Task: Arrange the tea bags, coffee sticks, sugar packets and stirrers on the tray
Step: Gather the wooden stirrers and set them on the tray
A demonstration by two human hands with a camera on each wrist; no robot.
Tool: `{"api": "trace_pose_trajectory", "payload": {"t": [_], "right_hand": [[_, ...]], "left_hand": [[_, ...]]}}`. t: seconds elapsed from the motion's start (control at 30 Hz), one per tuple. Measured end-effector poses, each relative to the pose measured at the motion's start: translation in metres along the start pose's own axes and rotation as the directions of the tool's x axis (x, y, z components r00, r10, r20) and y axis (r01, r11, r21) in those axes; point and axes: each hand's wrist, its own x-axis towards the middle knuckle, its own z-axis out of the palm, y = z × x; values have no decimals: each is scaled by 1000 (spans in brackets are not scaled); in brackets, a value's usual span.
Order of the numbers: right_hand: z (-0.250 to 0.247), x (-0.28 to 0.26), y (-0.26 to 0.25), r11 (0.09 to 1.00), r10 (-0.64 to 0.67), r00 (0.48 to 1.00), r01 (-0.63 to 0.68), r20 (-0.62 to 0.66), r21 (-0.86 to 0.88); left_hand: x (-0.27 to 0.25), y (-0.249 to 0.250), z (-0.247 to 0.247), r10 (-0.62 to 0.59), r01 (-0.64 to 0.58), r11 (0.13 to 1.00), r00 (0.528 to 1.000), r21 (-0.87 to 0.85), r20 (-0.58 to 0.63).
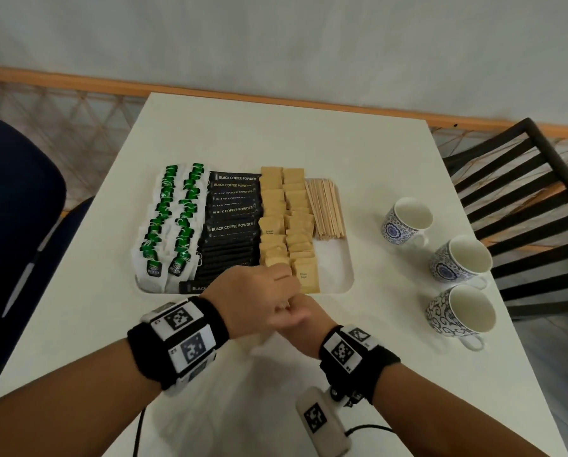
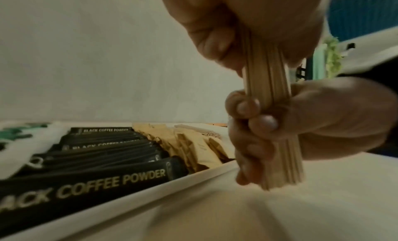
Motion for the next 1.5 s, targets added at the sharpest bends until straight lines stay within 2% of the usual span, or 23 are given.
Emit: {"api": "trace_pose_trajectory", "payload": {"t": [0.07,0.1,0.17,0.3,0.4,0.47,0.63,0.83,0.93,1.03,1.13,1.23,1.4,1.5], "right_hand": [[-8,1,-5,997,-73,997,72,-40,-25],[-14,-1,-9,997,-37,997,41,-65,60],[-27,0,-14,997,-21,989,32,-148,71],[-64,11,-18,964,-180,928,101,-327,-245],[-86,21,-10,932,-114,929,-23,-352,-362],[-94,27,-2,924,-87,938,-49,-334,-378],[-106,36,7,942,55,967,-132,-248,-308],[-98,39,30,918,245,945,-298,-219,-260],[-95,39,37,911,232,946,-293,-227,-290],[-94,37,43,901,161,938,-266,-306,-343],[-94,34,52,957,113,897,-214,-428,-197],[-94,32,59,985,134,832,-170,-539,-17],[-101,22,65,975,186,812,-222,-554,2],[-107,3,68,953,219,844,-293,-489,-78]], "left_hand": [[12,-7,1,-72,66,993,996,-96,-59],[21,-10,-2,-138,123,978,987,-171,-81],[41,-16,-5,-232,201,935,970,-291,-73],[80,-23,-10,-161,163,949,987,-269,31],[109,-29,-7,-134,163,960,982,-229,135],[125,-34,1,-127,168,962,973,-216,194],[146,-48,30,-144,222,951,934,-216,327],[145,-56,52,-193,306,920,897,-245,397],[145,-56,56,-226,331,923,880,-198,417],[145,-59,60,-256,346,926,873,-155,416],[146,-64,67,-245,331,932,874,-145,420],[150,-67,71,-227,306,943,879,-133,419],[153,-72,80,-244,324,936,880,-139,408],[155,-75,83,-257,344,928,869,-144,423]]}}
